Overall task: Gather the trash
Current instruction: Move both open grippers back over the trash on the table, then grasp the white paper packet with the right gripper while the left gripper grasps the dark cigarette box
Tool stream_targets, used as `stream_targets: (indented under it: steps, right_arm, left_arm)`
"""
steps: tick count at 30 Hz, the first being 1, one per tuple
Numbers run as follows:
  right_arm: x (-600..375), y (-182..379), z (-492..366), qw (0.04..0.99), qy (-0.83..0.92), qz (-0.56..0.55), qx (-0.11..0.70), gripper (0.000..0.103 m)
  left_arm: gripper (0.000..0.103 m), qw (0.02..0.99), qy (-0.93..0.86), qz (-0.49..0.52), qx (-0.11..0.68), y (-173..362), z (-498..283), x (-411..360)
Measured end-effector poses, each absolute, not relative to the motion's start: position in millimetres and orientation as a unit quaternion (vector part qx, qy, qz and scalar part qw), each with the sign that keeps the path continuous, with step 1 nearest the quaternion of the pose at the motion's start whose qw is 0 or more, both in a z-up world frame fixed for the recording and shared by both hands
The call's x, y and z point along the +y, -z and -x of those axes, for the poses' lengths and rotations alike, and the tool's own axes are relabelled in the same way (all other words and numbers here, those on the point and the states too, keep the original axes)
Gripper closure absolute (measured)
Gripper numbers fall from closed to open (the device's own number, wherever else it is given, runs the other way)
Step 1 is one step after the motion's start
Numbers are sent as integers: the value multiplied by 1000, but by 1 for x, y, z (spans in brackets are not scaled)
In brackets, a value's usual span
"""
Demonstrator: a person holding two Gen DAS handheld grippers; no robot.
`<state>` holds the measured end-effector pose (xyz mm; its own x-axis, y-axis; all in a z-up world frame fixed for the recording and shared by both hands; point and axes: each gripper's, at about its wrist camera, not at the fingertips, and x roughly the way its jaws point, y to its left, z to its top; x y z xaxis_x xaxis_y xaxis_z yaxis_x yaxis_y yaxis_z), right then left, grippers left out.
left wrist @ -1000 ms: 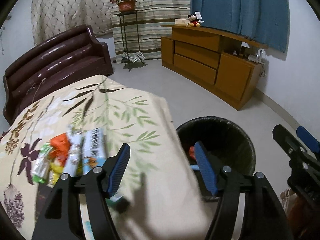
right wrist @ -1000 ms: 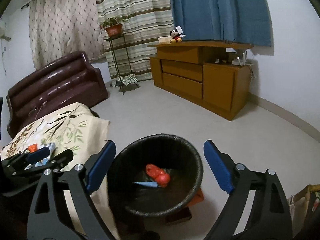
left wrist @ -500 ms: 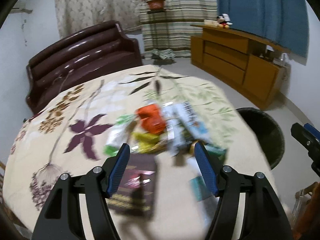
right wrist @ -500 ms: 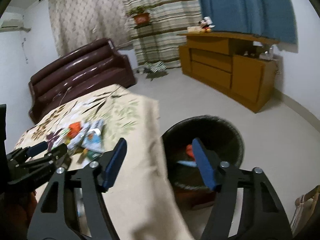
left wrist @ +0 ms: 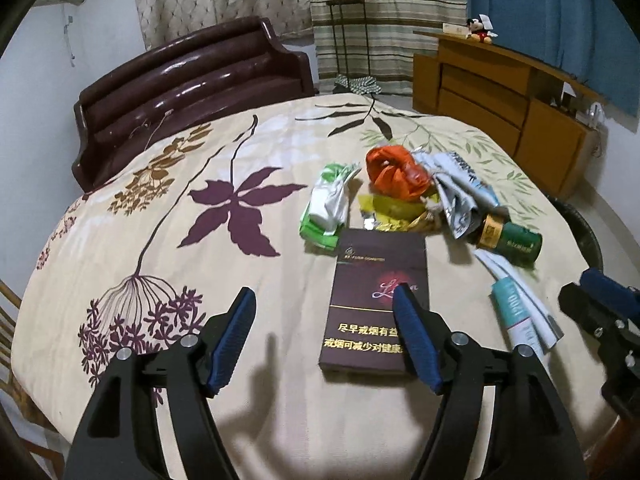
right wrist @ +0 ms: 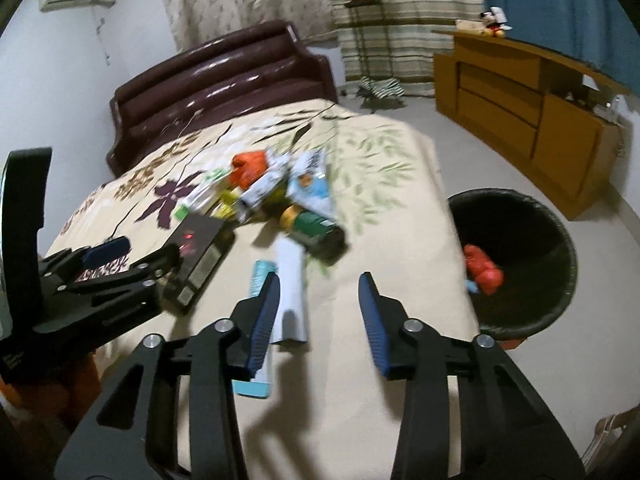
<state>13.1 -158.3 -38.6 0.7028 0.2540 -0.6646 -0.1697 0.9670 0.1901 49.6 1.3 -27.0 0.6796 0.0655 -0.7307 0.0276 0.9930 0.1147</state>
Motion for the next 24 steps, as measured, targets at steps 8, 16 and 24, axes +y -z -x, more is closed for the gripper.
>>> stream_targets:
  steps: [8, 16, 24]
  right_arm:
    - [-144, 50, -25, 909, -121, -49, 396, 79]
    - [-134, 58, -34, 901, -131, -41, 412, 84]
    - [-128, 59, -35, 901, -135, -23, 411, 83]
  left_arm:
    - [32, 916, -2, -50, 398, 25, -50, 6]
    - [29, 915, 3, -50, 401, 27, -54, 4]
    - [25, 916, 4, -63, 397, 28, -60, -5]
